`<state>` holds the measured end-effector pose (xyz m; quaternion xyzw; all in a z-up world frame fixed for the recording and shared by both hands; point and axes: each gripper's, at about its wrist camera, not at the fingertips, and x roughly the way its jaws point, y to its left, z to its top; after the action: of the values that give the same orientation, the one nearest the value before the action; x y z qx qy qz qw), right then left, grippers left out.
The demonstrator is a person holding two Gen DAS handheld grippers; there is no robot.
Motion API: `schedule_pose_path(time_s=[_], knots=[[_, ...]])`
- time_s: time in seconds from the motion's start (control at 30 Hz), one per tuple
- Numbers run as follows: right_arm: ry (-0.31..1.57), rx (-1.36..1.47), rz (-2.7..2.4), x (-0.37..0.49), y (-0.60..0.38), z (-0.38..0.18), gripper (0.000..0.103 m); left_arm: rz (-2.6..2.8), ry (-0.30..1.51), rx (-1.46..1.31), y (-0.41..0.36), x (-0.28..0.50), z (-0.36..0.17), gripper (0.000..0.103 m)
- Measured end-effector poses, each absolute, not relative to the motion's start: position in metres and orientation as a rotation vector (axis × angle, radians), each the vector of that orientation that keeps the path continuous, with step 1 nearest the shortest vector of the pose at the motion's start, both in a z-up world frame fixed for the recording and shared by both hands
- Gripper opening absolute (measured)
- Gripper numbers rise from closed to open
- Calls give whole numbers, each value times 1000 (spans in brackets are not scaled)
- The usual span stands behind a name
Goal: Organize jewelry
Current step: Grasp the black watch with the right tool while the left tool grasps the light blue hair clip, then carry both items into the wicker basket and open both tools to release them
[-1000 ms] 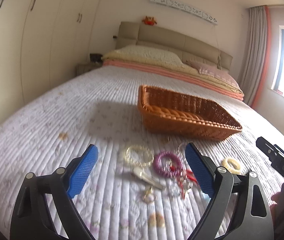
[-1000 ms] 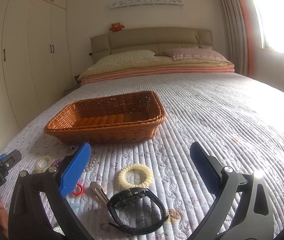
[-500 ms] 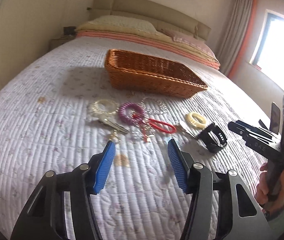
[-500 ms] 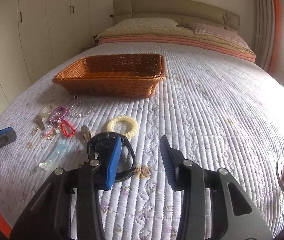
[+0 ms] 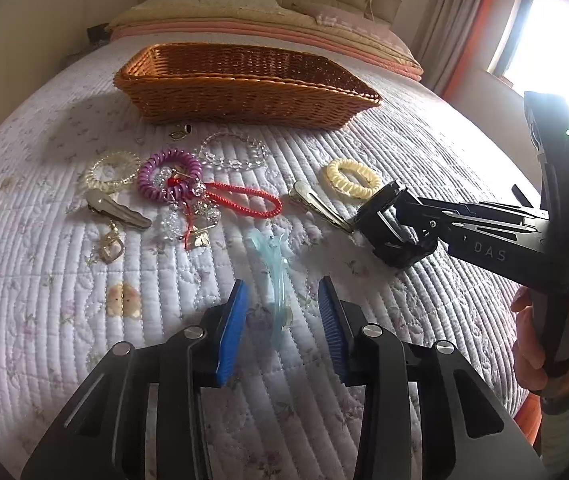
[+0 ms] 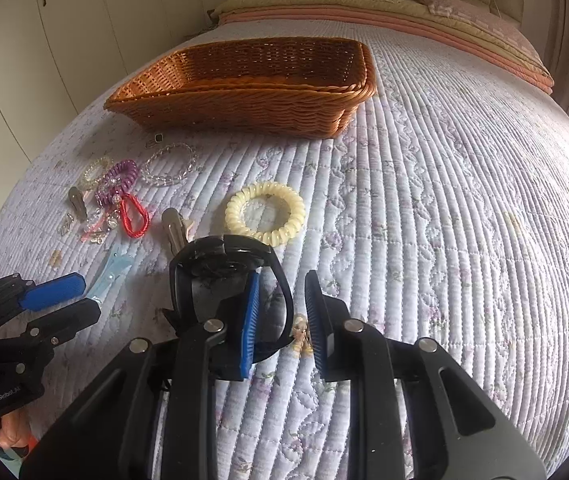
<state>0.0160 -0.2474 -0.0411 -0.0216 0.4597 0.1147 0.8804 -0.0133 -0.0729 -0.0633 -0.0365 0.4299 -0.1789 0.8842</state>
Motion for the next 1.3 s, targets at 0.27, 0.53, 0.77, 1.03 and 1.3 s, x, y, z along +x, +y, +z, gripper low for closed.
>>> schedule_pose_path(time_s=[0.27, 0.53, 0.77, 1.03, 1.3], knots=[[955, -66, 220, 15, -247, -45, 5, -331, 893, -42, -85, -7, -72, 6], [854, -18, 233, -4, -250, -31, 5, -364, 785, -56, -74, -23, -49, 6], [720, 29, 244, -2, -251, 21, 5, -374, 662, -63, -68, -13, -5, 6], [645, 66, 209, 81, -243, 66, 5, -384, 577, -44, -68, 60, 35, 6], [836, 128, 175, 189, -241, 21, 5, -402, 703, -94, -64, 164, 10, 6]])
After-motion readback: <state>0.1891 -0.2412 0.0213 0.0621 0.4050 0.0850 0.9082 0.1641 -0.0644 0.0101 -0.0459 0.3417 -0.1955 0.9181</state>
